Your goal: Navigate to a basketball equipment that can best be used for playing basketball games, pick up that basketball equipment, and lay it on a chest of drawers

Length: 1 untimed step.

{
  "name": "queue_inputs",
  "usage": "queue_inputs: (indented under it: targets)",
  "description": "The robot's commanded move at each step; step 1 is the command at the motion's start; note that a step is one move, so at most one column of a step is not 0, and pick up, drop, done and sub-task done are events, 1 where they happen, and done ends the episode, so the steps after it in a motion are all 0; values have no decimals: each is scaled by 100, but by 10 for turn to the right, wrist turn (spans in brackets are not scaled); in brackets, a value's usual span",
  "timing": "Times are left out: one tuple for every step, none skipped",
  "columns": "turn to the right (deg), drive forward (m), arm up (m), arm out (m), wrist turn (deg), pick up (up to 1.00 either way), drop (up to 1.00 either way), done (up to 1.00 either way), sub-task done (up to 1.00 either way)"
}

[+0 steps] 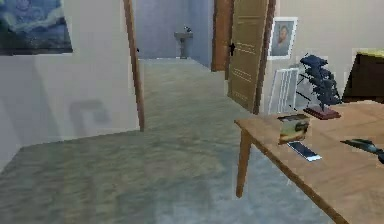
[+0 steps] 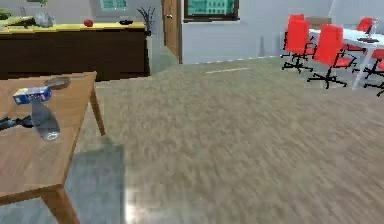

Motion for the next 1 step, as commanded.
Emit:
queue_inputs:
  targets:
    - [0,100,0,0,0,0,0,0,0]
